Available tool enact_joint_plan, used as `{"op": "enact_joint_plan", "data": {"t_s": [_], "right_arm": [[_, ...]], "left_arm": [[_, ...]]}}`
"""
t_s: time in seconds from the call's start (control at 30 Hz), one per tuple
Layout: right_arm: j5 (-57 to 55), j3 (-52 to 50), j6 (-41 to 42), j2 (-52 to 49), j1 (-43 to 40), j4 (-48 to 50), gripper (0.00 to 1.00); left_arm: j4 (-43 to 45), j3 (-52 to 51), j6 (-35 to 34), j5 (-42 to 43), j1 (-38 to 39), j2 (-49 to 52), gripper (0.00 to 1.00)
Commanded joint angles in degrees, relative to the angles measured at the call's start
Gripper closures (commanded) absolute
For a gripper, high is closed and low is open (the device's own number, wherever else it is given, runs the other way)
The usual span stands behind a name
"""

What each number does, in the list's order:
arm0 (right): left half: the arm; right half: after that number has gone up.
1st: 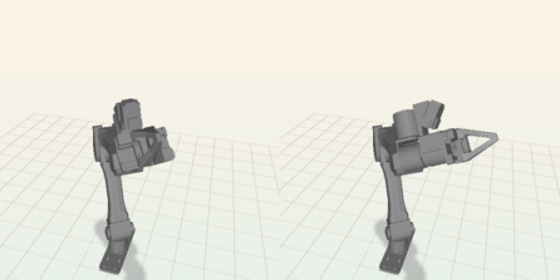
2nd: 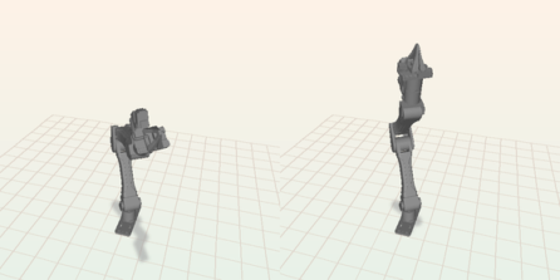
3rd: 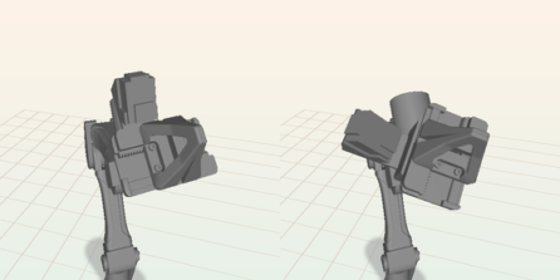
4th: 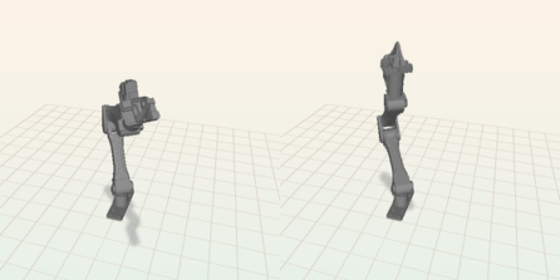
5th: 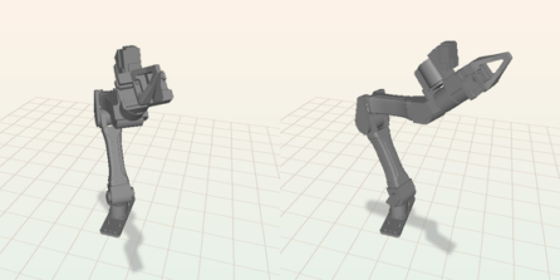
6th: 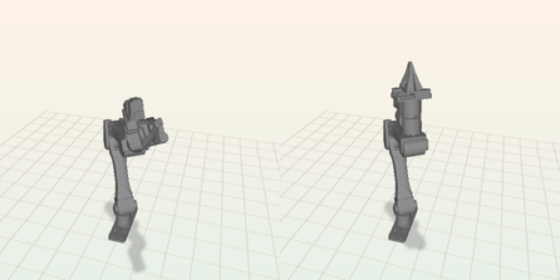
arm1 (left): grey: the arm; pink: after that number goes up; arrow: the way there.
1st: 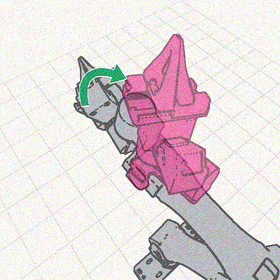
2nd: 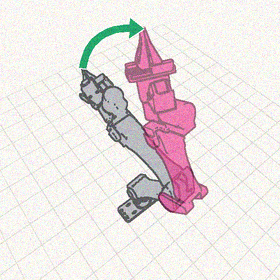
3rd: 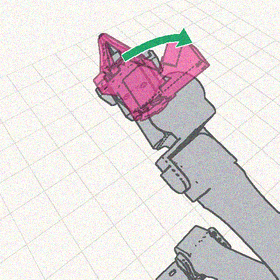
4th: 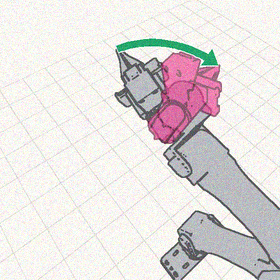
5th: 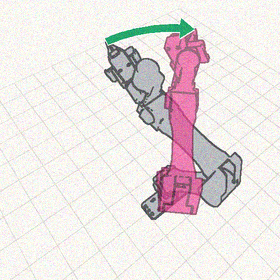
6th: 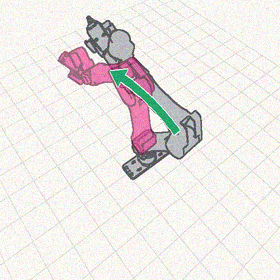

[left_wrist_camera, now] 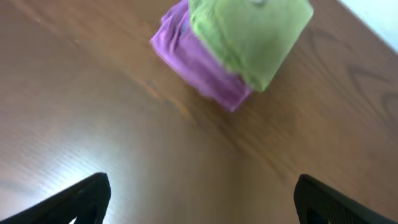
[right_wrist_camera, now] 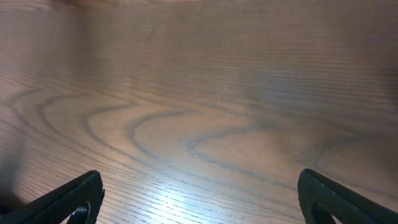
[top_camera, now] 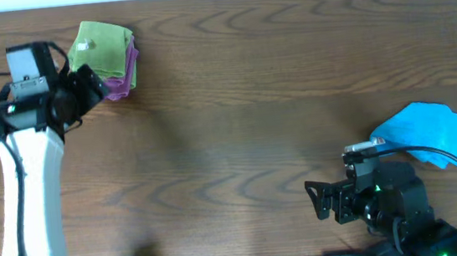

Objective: Fold the cloth

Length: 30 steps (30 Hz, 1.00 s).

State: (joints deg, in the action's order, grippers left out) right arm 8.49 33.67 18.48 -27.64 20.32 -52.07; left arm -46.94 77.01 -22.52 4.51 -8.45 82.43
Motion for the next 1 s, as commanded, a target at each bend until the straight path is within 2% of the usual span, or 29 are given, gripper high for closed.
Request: {"op": "enact_joint_plan", "data": {"t_s": [0.0, 0.3, 0.43, 0.57, 0.7, 0.97], "right_arm": [[-0.13, -0.22, 0.59, 0.26, -0.37, -0.09, 0.01], [-0.13, -0.22, 0.59, 0.26, -0.37, -0.09, 0.01], [-0.13, -0.22, 0.59, 0.26, -0.37, -0.09, 0.01], [-0.13, -0.22, 0.59, 0.26, -0.37, -0.07, 0.01], [-0.13, -0.22, 0.59, 0.26, -0.37, -0.09, 0.01], [-0.13, -0.22, 0.59, 0.26, -0.37, -0.09, 0.01]], "left_arm": [[-4.11, 1.20, 1.92, -0.02, -0.11, -4.61, 0.05], [-23.98, 1.20, 5.14, -1.57, -0.15, -15.69, 0.05], [-27.06, 1.09, 8.70, -1.38, -0.15, -22.03, 0.05], [-28.22, -0.81, 10.99, -2.01, -0.15, -32.81, 0.05], [-24.85, -10.16, 10.93, -1.05, -0.15, -42.58, 0.05], [-1.92, -39.17, 11.41, 6.10, 1.16, -60.57, 0.05]]}}
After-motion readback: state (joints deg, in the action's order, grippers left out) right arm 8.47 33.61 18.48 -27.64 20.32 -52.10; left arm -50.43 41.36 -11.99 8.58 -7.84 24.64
